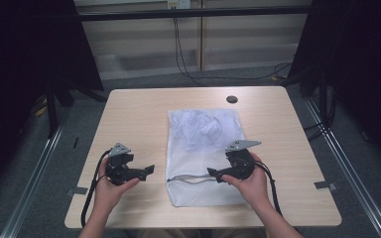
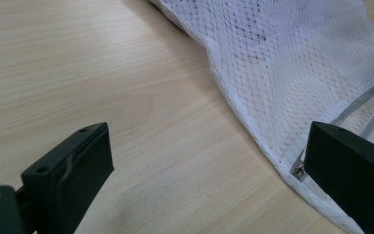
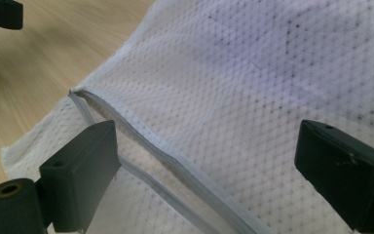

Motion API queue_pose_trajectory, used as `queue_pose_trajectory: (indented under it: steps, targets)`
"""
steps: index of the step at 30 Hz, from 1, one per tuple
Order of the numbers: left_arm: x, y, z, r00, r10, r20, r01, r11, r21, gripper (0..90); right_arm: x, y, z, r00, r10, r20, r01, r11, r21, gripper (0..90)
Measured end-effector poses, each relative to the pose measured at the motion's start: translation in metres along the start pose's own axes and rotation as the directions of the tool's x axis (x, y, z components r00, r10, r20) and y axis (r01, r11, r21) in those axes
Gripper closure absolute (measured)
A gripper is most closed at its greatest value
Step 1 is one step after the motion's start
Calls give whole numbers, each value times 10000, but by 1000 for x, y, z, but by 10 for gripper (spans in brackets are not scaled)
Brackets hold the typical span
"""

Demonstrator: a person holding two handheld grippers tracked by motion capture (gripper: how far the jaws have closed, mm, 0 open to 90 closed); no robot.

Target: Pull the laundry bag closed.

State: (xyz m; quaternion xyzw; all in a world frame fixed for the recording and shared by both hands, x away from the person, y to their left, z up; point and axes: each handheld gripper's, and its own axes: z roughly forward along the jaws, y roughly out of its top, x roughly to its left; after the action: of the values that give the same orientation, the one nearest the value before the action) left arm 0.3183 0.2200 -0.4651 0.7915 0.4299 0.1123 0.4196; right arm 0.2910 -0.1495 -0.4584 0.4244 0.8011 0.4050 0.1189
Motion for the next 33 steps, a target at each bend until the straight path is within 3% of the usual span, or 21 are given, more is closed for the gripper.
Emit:
queue_pose_trajectory:
  steps: [15,28,33]
  targets:
    - [2,-1,-4,10000,-28,-46,28,10000,-78,37,27,14,32,9967,191,-795,-176,9996,201,84]
    - [4,-2,-6,10000,-45,-83,45,10000,-52,37,36,18,49,9917,490,-1190,-447,9982,390,93]
    - [5,-2,-6,9999,-58,-120,57,10000,-56,37,41,20,54,9885,542,-1411,-492,9981,383,136]
